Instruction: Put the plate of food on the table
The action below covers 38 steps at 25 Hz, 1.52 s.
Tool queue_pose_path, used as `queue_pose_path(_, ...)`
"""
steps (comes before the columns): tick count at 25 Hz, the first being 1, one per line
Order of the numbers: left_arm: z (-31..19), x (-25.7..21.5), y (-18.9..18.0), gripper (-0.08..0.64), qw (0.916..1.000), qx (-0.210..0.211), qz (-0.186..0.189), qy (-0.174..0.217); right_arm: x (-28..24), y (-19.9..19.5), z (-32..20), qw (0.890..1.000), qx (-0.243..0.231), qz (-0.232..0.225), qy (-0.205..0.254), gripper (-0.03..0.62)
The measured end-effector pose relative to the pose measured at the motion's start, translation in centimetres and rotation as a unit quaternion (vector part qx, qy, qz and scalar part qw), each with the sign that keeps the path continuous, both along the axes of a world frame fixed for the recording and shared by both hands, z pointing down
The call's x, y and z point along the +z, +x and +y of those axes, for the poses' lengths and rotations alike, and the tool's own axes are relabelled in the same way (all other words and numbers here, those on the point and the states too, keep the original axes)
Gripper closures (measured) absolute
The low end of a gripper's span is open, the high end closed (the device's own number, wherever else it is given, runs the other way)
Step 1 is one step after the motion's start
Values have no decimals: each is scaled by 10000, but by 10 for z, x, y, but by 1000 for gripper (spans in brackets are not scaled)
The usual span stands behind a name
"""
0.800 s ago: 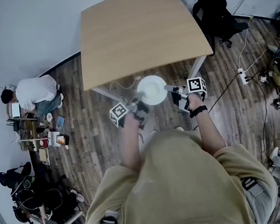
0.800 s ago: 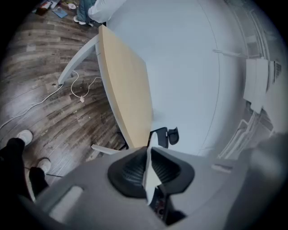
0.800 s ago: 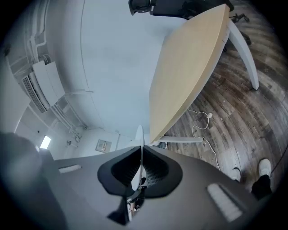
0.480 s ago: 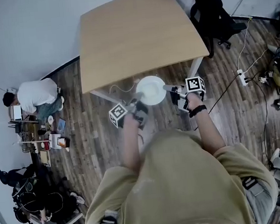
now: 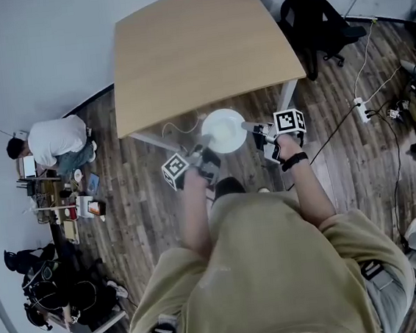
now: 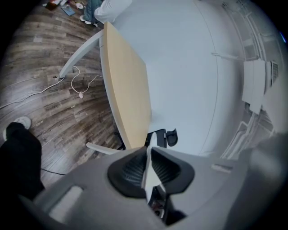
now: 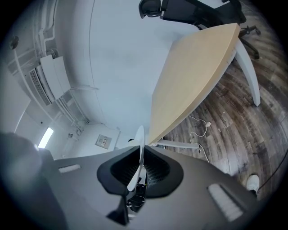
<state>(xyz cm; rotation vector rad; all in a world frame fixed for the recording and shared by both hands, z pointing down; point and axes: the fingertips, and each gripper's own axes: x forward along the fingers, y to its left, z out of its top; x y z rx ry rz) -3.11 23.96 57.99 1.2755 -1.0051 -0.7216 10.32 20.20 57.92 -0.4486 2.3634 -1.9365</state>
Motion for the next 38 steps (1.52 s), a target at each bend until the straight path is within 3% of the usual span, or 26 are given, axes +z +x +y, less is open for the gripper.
queue_pose_path(7,-8,10,3,535,9999,-124,-13,85,16,4,-7,9995,308,-51,65,574)
queue_pose_path(12,-58,17,0,535,9999,-10,-107,88,28,1,-51,9990,422,122,23,572)
queue_pose_path(16,-115,16,-22,538,9993,168,-324,33,27,-21,-104,9987,446,232,-38,571)
queue_pose_path(22,-149,7,-51,544,9958,308,-857,26,12,-49,-131,9980,397,430,231,558)
queue_pose_path(30,-242,3,-100,541,9956,566,-700,268,16,-98,-220,9964,613,582,85,563)
queue_pose_path(38,-291,26,-139,543,9906,751,-1134,136,40,-139,-268,9931,739,912,-36,561)
